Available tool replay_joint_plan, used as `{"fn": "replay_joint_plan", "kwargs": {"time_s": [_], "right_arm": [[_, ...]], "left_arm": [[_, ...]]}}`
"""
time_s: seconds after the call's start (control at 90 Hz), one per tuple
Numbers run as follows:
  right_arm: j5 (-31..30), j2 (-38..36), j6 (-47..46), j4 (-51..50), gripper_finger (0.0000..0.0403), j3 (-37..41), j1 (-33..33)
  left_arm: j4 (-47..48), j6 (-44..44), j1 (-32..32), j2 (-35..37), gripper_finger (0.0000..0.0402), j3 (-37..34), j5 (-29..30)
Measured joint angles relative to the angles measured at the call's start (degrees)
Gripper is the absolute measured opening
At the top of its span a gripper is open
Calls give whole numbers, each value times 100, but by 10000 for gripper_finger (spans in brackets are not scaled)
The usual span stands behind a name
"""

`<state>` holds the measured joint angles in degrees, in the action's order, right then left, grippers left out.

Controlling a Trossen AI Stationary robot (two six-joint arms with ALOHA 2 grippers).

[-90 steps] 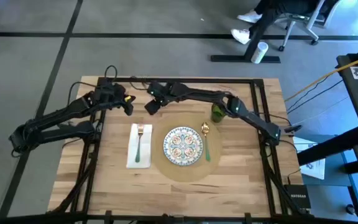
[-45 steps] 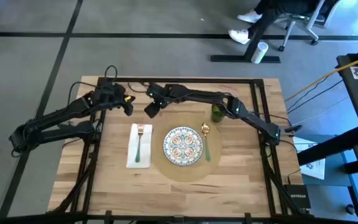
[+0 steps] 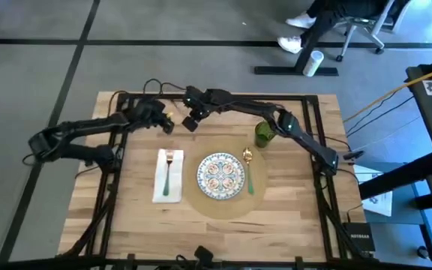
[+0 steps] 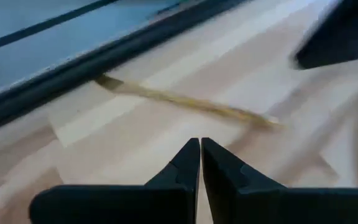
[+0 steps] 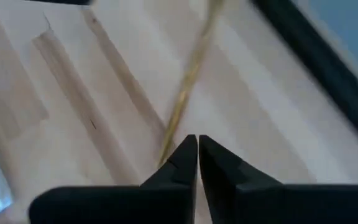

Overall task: Set table place
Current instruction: Put the gold table knife to the right of the green spoon on the brown place mat

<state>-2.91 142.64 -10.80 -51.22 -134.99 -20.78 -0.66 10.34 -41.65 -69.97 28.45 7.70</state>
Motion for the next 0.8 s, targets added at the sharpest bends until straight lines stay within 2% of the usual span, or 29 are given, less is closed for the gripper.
{"fn": "replay_joint_plan", "kwargs": {"time_s": [0.2,0.4,0.633,0.8], "right_arm": [[-284,-401,322,-160,0,1,-26],[-656,-734,479,-287,0,16,24],[-700,-790,461,-271,0,68,110],[-680,-790,354,-211,0,313,208]], "left_arm": [[-398,3,-579,-469,0,48,-591],[-887,41,-854,-700,0,51,-1016],[-1256,106,-933,-1076,0,70,-1141],[-1256,117,-987,-1506,0,366,-1138]]}}
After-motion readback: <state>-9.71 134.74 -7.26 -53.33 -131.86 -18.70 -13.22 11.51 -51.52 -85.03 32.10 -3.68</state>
